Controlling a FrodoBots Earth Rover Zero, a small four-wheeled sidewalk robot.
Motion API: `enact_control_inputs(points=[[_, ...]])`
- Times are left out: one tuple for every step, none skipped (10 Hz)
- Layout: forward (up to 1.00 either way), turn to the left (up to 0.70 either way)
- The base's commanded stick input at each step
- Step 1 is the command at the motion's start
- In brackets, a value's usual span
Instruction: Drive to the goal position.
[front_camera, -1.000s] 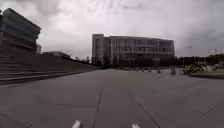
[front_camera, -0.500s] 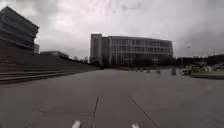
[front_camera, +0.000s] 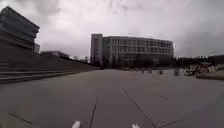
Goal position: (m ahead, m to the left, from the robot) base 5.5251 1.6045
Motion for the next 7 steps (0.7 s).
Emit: enact_control_inputs(points=[[0.70, 0.00], [0.70, 0.00], [0.70, 0.00], [0.70, 0.00], [0.70, 0.00], [0.70, 0.00], [0.70, 0.00]])
